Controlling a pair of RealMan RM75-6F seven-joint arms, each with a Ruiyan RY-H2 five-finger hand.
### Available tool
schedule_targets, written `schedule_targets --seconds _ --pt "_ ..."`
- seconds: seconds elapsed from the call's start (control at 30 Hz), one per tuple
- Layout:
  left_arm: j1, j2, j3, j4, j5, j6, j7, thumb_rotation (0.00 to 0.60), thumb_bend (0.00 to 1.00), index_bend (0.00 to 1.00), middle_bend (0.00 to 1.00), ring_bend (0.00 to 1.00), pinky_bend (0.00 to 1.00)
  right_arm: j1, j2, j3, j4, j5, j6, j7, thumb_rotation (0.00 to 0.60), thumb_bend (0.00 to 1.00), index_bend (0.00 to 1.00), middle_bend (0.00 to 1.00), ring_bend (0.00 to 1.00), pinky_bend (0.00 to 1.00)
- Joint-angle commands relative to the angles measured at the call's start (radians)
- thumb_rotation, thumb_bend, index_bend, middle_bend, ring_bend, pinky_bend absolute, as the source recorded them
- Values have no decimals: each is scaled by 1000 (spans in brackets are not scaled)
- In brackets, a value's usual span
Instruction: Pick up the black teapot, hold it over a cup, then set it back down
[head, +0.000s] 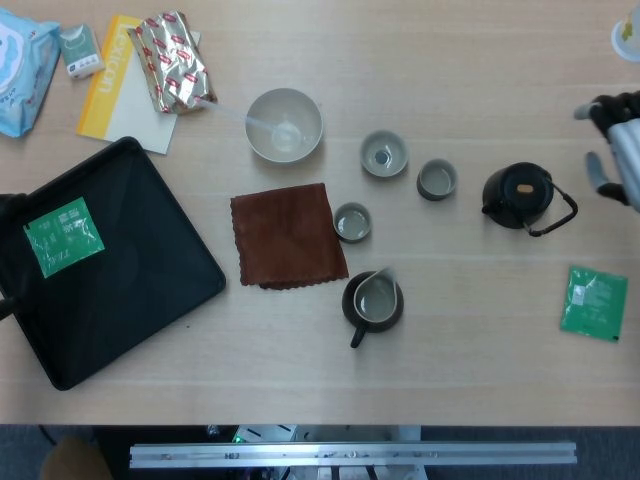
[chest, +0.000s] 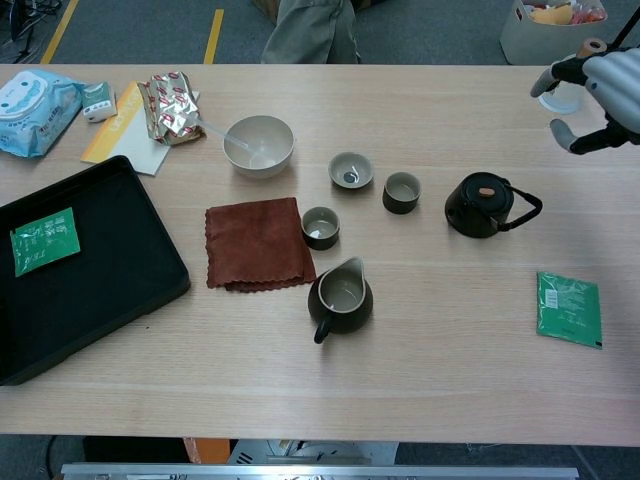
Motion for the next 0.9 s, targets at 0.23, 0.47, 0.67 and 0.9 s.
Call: schedule_targets --seconds 0.23,0.47,0.67,0.9 --pt "6 -5 3 -1 -5 8 1 600 392 139 194 138 142 -236 15 -61 22 -185 281 102 599 456 283 279 222 186" --pt "24 -7 9 -3 7 44 -1 600 392 139 194 138 142 -322 50 -76 16 -187 312 110 600 455 283 279 222 186" --pt "32 -8 5 4 -1 56 -7 600 392 139 194 137 142 -352 59 -64 17 -191 301 123 600 456 283 279 222 186" --pt "27 -6 -1 3 -7 50 -4 600 392 139 194 137 142 -364 59 -41 18 -198 276 120 599 456 283 279 222 186"
